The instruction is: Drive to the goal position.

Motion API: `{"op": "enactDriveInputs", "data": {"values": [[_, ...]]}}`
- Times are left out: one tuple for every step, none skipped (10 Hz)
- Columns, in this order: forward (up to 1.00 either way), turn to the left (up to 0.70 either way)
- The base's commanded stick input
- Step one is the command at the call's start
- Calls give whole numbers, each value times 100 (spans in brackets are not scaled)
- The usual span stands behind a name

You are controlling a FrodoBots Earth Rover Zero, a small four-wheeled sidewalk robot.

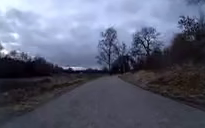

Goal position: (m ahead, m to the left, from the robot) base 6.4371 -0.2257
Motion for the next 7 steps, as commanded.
{"op": "enactDriveInputs", "data": {"values": [[50,0],[50,0],[50,0],[50,0],[50,0],[50,0],[50,0]]}}
